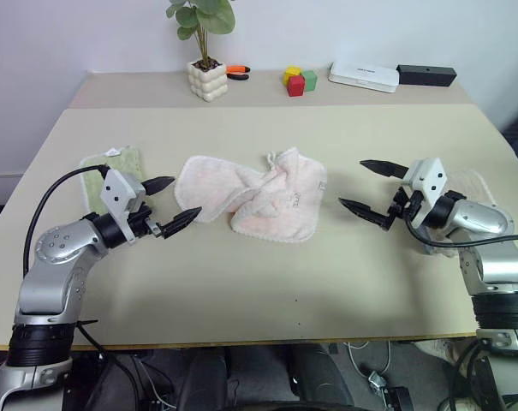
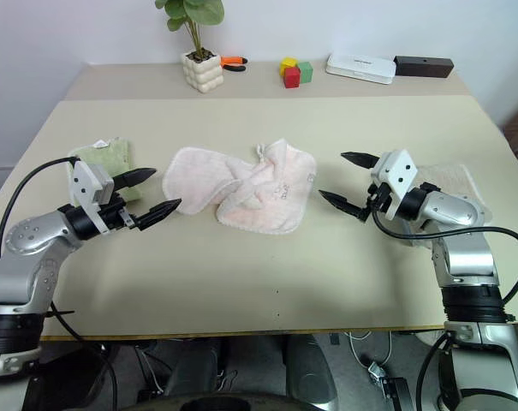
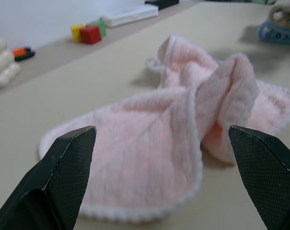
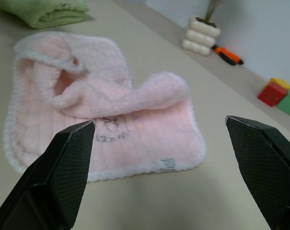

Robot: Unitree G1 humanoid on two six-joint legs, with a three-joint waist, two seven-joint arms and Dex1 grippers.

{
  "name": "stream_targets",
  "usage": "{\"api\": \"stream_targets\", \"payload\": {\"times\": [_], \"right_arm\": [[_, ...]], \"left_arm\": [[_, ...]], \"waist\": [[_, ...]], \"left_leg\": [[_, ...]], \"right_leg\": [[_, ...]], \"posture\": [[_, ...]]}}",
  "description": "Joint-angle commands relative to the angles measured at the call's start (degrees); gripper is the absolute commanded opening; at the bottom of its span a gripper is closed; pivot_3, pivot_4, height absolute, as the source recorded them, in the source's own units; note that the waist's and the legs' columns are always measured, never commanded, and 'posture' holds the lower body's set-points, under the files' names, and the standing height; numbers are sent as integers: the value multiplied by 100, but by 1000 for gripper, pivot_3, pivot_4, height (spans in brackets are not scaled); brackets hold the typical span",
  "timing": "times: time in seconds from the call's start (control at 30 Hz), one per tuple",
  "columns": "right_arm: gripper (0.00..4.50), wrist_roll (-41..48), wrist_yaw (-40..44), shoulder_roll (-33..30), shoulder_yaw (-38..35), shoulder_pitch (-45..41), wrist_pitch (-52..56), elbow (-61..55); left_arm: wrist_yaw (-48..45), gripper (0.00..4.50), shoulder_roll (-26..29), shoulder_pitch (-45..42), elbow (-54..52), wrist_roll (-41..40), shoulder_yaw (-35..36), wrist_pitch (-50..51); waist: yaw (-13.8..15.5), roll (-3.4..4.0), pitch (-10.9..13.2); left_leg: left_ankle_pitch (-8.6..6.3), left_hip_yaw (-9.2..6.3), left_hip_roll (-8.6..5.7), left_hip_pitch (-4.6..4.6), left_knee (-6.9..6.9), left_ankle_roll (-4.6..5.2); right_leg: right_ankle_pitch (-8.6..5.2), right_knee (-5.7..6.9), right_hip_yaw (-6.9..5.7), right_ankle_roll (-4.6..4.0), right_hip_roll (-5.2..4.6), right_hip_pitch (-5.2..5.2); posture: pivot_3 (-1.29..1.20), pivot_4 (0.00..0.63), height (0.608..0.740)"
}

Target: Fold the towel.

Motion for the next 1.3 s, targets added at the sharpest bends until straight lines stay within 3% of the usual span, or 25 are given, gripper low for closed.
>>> {"api": "stream_targets", "payload": {"times": [0.03, 0.4, 0.83, 1.1, 1.23, 1.3], "right_arm": [[4447, 125, -124, -25, -169, 98, 105, -425], [4447, -19, -385, 152, -31, 139, 33, -594], [4447, -322, -1238, 942, 542, 351, 224, -1647], [4447, -541, -1497, 1135, 612, 519, -56, -1653], [4500, -623, -1743, 1274, 603, 520, -81, -1699], [4500, -644, -1806, 1316, 625, 545, -94, -1714]], "left_arm": [[50, 4500, -50, -67, -14, 42, 20, -195], [-674, 4500, -31, 70, 224, -4, -380, -243], [-1288, 4500, 356, -451, 1504, 863, -699, -1581], [-1018, 4500, -112, -691, 2088, 1384, -1208, -1986], [-894, 3297, -335, -987, 2871, 1655, -1427, -2084], [-807, 2199, -452, -1084, 2948, 1673, -1458, -1980]], "waist": [[-17, 0, 0], [-14, 1, 0], [4, 1, -1], [15, 2, -1], [10, 1, -2], [5, 1, -2]], "left_leg": [[0, 0, 0, 1, 0, 0], [0, 0, 0, 2, -1, 0], [0, 0, -1, 0, 0, 0], [0, -1, -1, 0, 0, 0], [0, -2, -1, 2, 0, 0], [0, -2, -1, 1, 0, 0]], "right_leg": [[0, 1, 0, 0, 0, 0], [0, 2, 1, 0, 2, 0], [0, 0, 0, 0, 0, 1], [0, 1, 0, 0, 2, 0], [0, 3, 0, 0, 4, 0], [0, 2, 0, 0, 4, 0]], "posture": [[0, 150, 740], [0, 150, 740], [0, 150, 740], [0, 150, 740], [0, 150, 740], [0, 150, 740]]}}
